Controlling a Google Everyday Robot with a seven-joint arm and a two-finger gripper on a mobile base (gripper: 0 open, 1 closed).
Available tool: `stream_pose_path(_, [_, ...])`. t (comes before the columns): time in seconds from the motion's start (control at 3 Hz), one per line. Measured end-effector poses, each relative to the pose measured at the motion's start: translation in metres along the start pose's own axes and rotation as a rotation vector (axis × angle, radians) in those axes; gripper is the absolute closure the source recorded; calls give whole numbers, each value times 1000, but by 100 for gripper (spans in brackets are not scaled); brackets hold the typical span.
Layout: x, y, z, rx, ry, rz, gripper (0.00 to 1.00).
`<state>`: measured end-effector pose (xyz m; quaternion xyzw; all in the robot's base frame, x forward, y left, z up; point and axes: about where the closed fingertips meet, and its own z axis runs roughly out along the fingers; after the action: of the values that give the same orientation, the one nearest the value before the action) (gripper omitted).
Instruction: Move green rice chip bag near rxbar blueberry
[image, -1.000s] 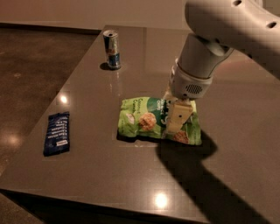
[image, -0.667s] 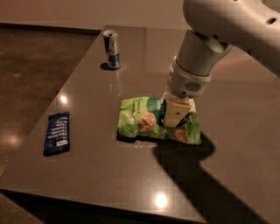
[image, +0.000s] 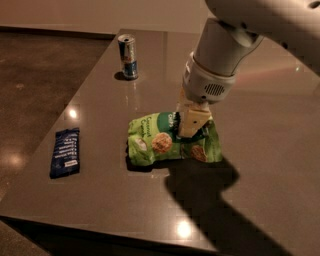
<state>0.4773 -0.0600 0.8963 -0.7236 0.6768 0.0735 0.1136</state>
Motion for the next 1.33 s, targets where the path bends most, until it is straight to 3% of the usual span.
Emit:
stream_pose_path(0.33, [-39,12,-6,-31,-77,-64,100])
stream_pose_path(1.0, [-90,28,-10,-86,-183,-133,100])
stream_pose_path(1.33, [-109,38,-5,-120,-218,-160,87])
